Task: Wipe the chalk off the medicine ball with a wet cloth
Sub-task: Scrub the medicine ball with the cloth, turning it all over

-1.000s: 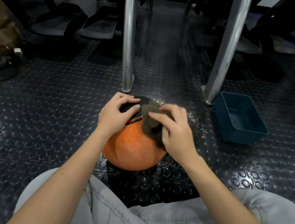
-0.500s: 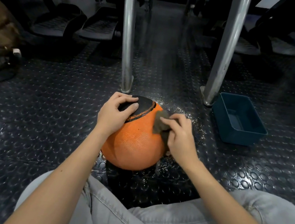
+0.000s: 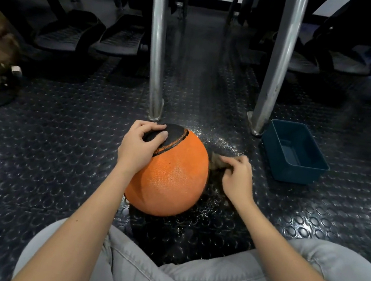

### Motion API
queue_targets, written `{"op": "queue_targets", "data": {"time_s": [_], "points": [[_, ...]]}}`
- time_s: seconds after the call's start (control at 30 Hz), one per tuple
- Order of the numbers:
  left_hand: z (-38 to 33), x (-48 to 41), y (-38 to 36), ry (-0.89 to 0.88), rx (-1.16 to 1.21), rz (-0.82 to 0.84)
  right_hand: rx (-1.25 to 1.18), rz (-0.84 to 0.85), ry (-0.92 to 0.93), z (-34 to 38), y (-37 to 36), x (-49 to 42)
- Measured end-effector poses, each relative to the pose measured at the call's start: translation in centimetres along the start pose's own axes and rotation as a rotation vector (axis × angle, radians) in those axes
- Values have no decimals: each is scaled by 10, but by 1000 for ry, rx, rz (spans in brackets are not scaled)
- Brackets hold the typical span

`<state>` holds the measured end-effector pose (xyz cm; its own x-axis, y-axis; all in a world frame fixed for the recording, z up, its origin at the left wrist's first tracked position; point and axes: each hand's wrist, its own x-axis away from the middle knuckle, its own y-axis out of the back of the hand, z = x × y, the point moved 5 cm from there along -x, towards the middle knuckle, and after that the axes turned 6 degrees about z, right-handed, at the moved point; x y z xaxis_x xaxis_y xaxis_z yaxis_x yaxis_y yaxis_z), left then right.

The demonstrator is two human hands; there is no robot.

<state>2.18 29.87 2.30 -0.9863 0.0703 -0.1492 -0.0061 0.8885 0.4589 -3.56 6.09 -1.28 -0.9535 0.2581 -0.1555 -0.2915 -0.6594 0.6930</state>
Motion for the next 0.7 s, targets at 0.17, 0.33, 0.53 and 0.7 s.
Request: {"op": "queue_targets", "data": {"time_s": [0.17,0.33,0.53,0.7], "points": [[4,2,5,-13,11,-1,-116,-62,388,44,-2,19],[4,1,6,-9,33,-1,-24,19,57,2,-11,7],[8,2,10,-12,61,-18,-55,-44,486,47,-10,42],[8,6,11,-1,76,-68,196,115,103,-2,-11,17]]}}
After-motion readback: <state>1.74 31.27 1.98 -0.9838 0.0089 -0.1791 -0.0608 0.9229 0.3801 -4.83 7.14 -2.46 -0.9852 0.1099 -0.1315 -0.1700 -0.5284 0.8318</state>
